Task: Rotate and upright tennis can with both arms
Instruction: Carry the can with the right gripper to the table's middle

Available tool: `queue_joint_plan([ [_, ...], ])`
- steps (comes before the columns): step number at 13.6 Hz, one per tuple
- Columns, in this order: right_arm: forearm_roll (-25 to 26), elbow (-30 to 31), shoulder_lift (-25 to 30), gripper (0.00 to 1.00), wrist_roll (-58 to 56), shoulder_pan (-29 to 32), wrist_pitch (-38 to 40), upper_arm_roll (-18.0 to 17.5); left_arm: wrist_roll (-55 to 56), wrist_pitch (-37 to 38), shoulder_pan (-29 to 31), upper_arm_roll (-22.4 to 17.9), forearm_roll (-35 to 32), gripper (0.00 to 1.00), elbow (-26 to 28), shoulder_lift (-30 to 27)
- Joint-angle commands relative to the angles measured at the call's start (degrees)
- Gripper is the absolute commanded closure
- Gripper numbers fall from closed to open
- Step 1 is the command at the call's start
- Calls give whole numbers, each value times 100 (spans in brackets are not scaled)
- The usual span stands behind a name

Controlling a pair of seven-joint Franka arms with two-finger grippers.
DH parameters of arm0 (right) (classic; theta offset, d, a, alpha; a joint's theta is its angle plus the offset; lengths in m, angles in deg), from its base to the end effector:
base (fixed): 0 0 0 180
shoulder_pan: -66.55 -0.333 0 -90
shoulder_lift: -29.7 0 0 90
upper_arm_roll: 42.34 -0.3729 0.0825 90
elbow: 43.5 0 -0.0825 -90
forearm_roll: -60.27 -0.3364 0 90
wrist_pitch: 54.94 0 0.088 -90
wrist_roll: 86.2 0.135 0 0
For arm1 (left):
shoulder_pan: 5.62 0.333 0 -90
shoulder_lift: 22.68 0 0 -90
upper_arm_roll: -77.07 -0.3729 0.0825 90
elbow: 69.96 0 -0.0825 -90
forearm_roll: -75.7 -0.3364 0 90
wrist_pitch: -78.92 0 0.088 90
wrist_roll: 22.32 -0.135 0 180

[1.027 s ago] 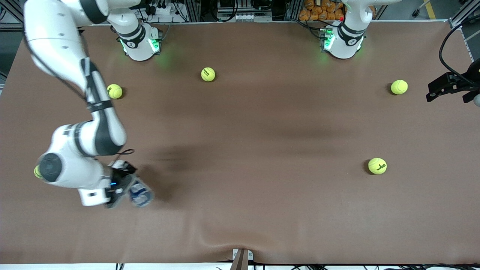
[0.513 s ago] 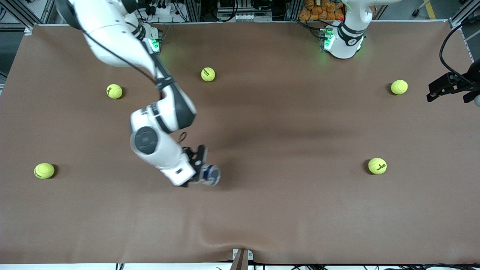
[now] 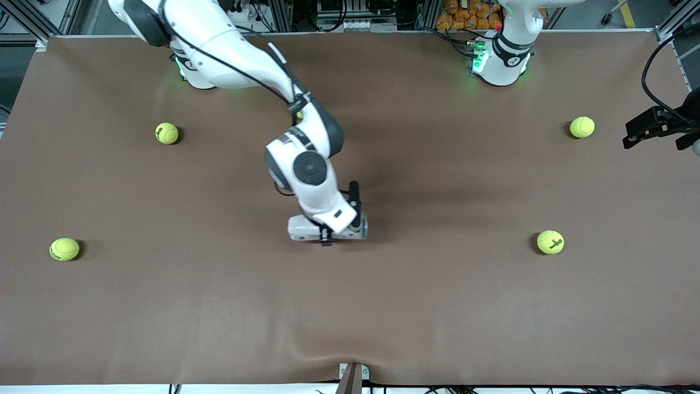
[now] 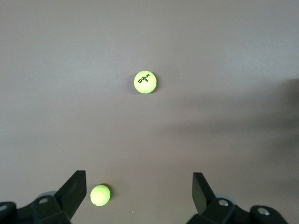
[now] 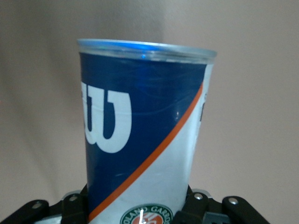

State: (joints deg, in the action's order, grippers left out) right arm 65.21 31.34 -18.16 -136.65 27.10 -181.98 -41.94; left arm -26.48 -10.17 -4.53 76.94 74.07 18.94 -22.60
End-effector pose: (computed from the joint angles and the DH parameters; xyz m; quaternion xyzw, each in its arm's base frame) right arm 0.5904 0.4748 0.2820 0.6907 0.7212 0.0339 0.0415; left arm 0.5060 0.0147 0.6595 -0.9996 0.0254 -0.0003 0.0143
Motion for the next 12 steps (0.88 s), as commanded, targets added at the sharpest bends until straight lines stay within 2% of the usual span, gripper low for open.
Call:
queue_joint_plan([
  [1, 681, -249, -285, 33, 439, -212, -110, 101, 3, 93, 50, 31, 75, 0, -92, 27],
  [4, 762, -329, -514, 28, 457, -318, -214, 119, 3, 93, 50, 31, 75, 0, -92, 27],
  [6, 771, -364, -576, 0, 457, -336, -259, 119, 3, 93, 59, 31, 75, 0, -92, 27],
  [12, 631, -373, -94, 0, 387, -239, 109, 49, -6, 110, 59, 31, 75, 0, -83, 27],
])
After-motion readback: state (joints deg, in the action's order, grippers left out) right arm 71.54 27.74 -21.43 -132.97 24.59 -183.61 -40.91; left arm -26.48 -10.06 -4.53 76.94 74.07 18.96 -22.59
